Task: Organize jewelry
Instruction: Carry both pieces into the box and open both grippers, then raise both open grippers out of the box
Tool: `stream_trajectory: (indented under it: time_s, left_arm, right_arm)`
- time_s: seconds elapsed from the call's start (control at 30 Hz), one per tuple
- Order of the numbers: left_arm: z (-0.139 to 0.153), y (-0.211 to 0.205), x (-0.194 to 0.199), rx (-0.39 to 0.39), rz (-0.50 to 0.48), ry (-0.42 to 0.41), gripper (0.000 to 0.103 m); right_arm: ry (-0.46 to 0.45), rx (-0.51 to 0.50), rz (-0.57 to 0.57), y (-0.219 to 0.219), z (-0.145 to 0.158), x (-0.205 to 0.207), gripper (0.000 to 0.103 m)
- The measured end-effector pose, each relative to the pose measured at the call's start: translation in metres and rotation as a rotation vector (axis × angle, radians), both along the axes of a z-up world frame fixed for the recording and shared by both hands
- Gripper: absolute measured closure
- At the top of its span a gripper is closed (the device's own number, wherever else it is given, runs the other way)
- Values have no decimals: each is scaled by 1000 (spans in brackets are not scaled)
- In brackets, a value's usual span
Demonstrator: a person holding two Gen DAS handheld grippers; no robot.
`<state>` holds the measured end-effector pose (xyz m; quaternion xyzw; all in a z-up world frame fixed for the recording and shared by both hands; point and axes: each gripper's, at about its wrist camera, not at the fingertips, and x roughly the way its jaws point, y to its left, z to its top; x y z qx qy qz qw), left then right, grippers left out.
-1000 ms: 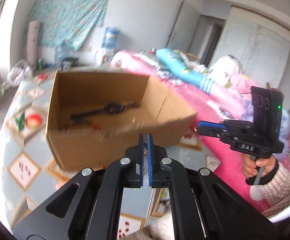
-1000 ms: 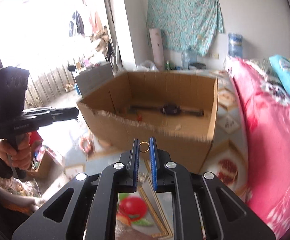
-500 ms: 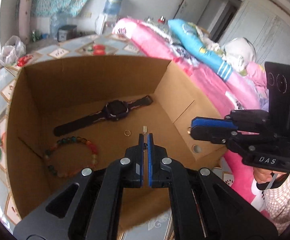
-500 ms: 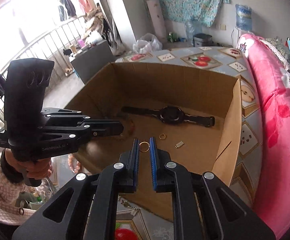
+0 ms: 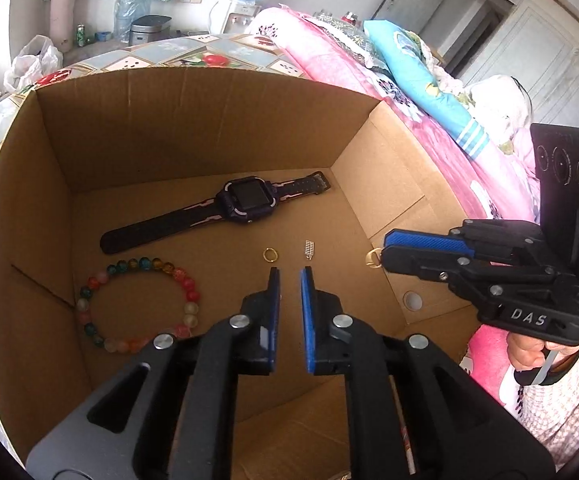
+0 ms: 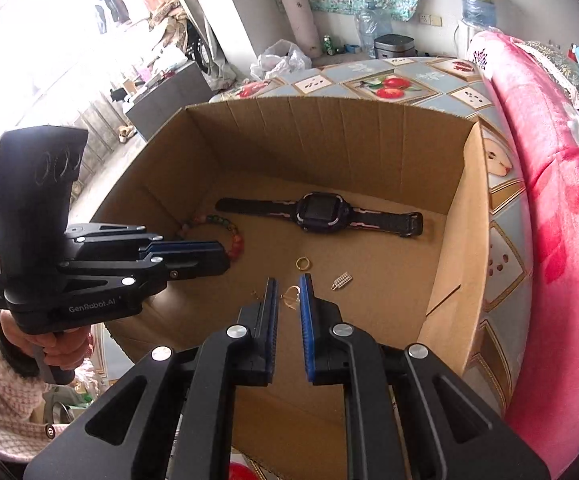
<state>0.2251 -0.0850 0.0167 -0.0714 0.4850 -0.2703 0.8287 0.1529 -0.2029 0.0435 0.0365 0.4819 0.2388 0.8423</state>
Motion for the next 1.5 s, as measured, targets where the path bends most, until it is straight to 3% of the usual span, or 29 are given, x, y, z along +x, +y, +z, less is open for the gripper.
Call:
stream_trajectory:
  time_s: [0.43,0.63,0.73,0.8,0.87,0.97,1.13,1.3,1.5]
  left_arm:
    - [20,4,-15,-3,19,-80,91]
    - [43,11,-41,-11,26,-194,76]
    - [55,17,-65,-20,24,-260,61]
    - [61,22,-82,-16,24,-306,48]
    - [66,27,-103,-20,14,-359,43]
    - [65,31,-128,-9,-8,-400,34]
    - [52,32,-154,-4,-37,-364,26]
    - [24,29,-172,54,-22,-291,22]
    - [-7,23,-186,149,13,-224,21]
  right_arm:
    - [-47,56,-36,-15,13,-11,91]
    - [-110,106,-68,-24,29,-37,91]
    - [-164,149,-92,-31,37,-62,91]
    - [-196,183,-107,-34,37,-83,86]
    - [-210,198,-120,-35,34,-99,73]
    - [-225,174,-146,-34,24,-125,65]
    - [-199,127,-195,-33,2,-157,51]
    - [-163,-78,-267,-21,-28,-174,41]
    - [-140,-181,-313,-15,-49,-178,28]
